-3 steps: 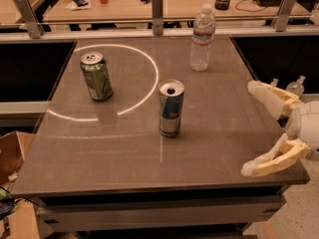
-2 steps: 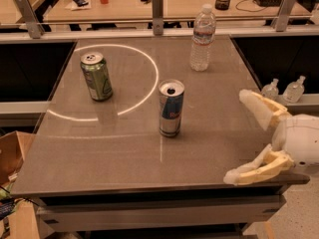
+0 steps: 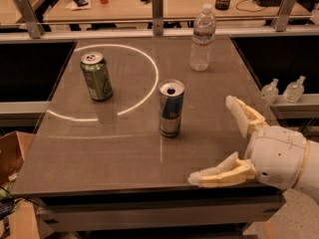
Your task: Move redbull can near water bottle
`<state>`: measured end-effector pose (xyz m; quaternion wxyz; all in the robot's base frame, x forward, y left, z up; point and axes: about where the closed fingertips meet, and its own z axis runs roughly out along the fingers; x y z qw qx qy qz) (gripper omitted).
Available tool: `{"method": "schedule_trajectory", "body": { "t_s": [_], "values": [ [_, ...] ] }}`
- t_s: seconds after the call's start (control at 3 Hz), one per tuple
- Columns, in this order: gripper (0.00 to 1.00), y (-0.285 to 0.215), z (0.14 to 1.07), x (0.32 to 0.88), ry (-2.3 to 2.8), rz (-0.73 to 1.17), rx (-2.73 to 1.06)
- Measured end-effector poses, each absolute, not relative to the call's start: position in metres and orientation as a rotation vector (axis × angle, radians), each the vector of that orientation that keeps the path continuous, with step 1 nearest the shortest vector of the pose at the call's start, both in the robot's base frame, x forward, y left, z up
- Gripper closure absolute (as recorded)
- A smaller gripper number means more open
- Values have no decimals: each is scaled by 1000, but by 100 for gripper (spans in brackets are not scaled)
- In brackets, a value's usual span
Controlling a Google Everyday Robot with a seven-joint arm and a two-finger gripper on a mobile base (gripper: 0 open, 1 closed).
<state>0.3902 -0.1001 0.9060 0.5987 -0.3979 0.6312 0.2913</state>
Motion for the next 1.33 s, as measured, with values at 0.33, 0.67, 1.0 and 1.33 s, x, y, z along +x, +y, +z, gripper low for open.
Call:
{"method": "schedule_trajectory", "body": {
  "t_s": [0.33, 0.67, 1.0, 1.33],
  "values": [
    [0, -90, 896, 401, 1470, 651, -902],
    [0, -80, 888, 419, 1455, 638, -896],
    [0, -70, 881, 438, 1454, 621, -899],
    [0, -57, 878, 452, 1472, 609, -900]
  ]
}}
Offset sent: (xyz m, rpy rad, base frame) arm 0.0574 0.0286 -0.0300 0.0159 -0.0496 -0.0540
